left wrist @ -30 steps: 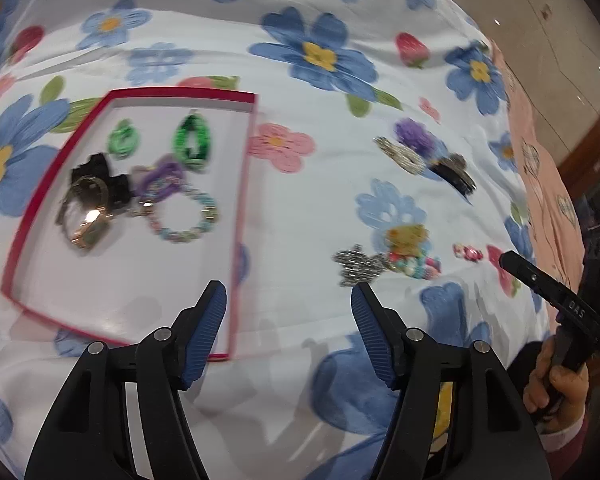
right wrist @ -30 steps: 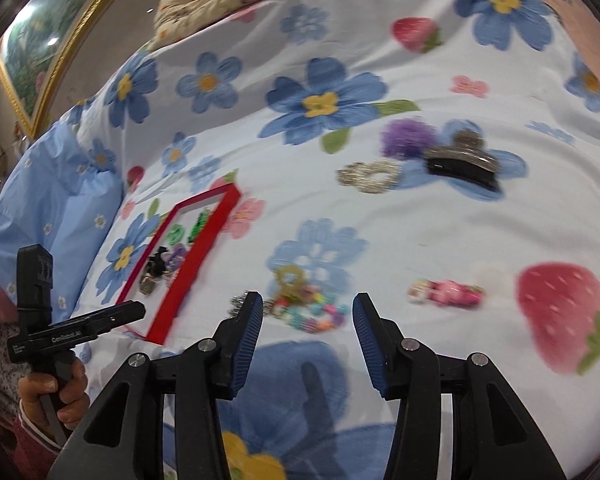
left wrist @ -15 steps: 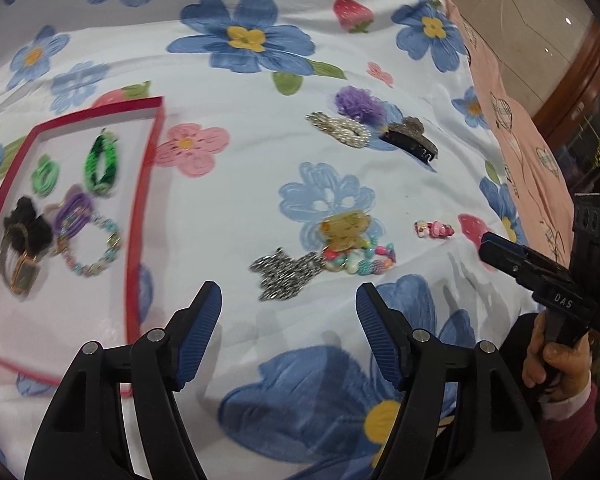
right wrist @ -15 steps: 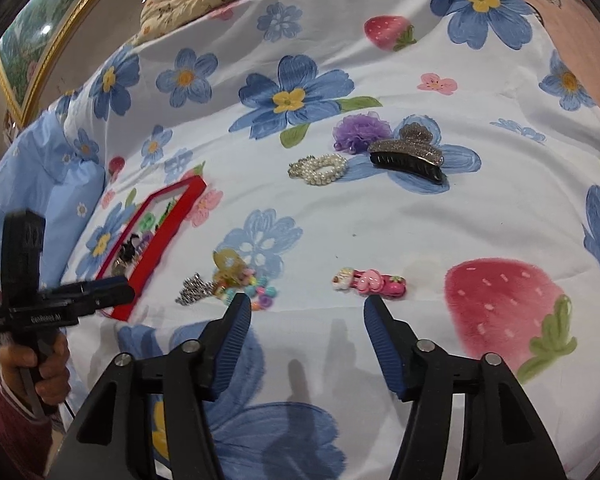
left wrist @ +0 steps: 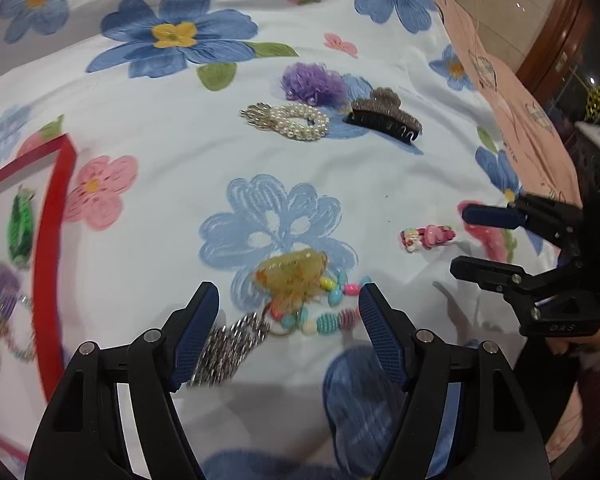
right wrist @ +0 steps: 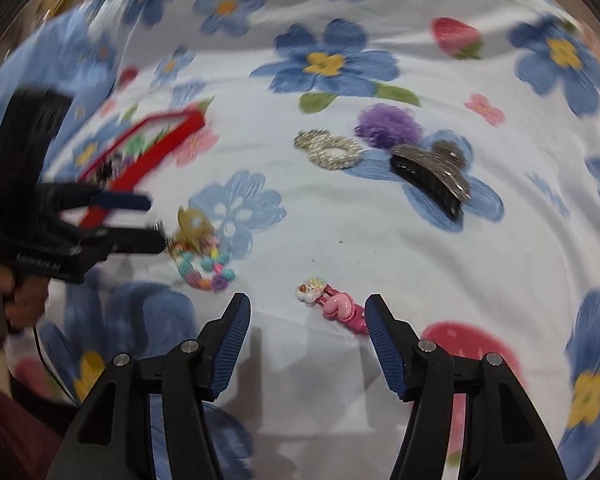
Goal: Organize jewelry
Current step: 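Move both tools to the loose jewelry beside the tray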
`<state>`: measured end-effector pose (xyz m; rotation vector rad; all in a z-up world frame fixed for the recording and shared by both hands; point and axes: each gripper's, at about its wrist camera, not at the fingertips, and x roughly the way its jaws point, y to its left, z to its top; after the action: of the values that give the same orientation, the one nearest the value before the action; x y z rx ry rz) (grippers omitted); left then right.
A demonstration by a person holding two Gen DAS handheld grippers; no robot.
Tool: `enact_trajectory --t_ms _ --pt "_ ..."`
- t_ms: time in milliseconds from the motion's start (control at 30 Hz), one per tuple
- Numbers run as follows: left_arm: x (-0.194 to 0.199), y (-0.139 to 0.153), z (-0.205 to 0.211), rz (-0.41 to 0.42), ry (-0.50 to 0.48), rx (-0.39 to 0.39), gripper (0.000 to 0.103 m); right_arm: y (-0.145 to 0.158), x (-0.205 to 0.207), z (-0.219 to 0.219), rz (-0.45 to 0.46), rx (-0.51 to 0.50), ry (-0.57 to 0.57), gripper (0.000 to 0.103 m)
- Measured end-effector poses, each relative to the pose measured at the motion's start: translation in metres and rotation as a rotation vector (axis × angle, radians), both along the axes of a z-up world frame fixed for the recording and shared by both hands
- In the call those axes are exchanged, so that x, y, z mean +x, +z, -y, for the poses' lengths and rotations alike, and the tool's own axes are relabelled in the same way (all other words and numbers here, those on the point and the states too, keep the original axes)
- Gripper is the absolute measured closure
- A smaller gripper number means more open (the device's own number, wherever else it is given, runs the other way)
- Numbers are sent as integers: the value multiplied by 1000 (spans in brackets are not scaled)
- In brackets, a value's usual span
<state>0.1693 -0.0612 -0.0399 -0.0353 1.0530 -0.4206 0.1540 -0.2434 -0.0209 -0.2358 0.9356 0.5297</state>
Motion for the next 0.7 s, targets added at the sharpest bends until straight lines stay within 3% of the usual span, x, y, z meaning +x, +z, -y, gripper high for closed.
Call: enact_trajectory --t_ms 200,333,400,567,700 --pt "14 -12 10 10 -6 42 32 -15 16 -4 -25 -56 58 41" --pt "16 -18 11 0 -23 44 59 -27 25 -1 -56 -69 47 46" --pt "15 -20 8 -2 -19 30 59 -33 26 1 -70 -88 34 70" --pt "11 -17 -3 2 10 -15 59 -32 21 2 -68 -92 5 72" --pt "6 -10 -14 14 35 -50 59 -27 14 -1 -72 -31 -21 73"
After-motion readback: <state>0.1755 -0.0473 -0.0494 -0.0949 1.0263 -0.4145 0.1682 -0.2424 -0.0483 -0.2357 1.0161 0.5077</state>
